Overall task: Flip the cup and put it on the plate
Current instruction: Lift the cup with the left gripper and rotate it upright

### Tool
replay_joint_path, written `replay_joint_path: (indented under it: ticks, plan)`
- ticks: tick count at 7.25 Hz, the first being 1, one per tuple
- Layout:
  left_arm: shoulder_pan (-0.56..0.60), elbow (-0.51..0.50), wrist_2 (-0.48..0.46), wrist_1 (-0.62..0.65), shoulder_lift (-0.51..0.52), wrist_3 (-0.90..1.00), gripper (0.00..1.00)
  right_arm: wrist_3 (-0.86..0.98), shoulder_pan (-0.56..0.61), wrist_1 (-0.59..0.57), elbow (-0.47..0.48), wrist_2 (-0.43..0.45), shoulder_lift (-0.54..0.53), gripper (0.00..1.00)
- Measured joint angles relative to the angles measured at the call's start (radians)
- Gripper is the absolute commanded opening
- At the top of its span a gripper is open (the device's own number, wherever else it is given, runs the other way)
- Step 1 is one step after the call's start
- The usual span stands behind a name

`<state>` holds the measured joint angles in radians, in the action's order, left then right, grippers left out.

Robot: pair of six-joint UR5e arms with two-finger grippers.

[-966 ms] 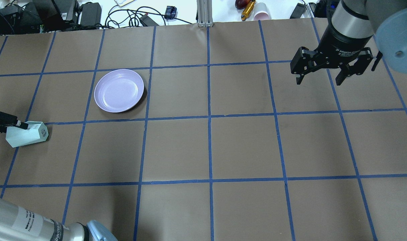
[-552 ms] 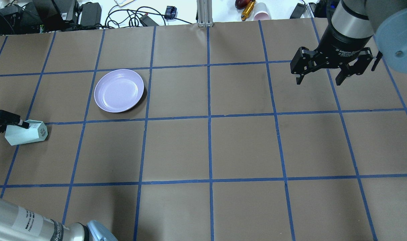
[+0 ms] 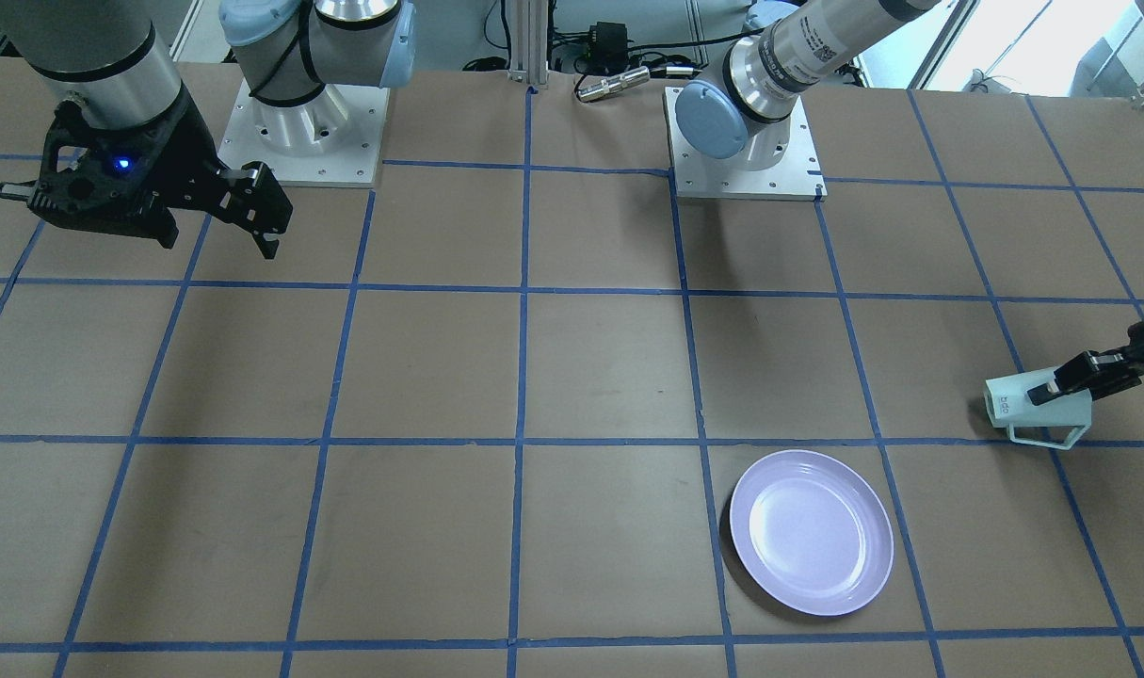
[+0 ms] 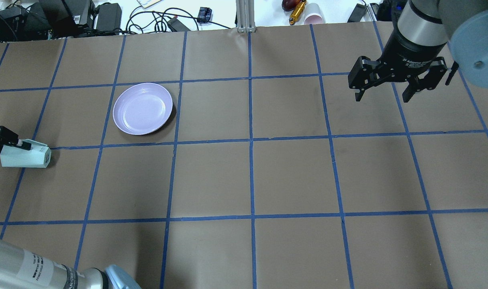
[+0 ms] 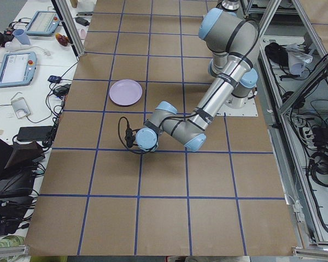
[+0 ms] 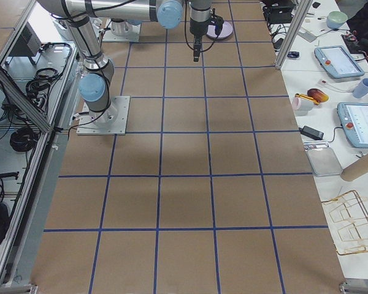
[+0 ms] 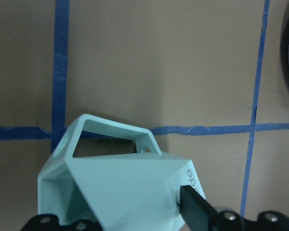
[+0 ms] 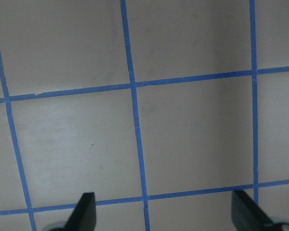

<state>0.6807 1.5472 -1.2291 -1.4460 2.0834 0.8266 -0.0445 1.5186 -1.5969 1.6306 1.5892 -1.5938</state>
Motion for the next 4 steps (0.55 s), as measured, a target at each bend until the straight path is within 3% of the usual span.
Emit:
replay_joint_path:
  ticks: [4]
  plan:
    - [0.055, -0.033, -0.085, 0.019, -0.041, -0.026, 0.00, 0.000, 0.000, 0.000, 0.000, 0.000, 0.000, 1.00]
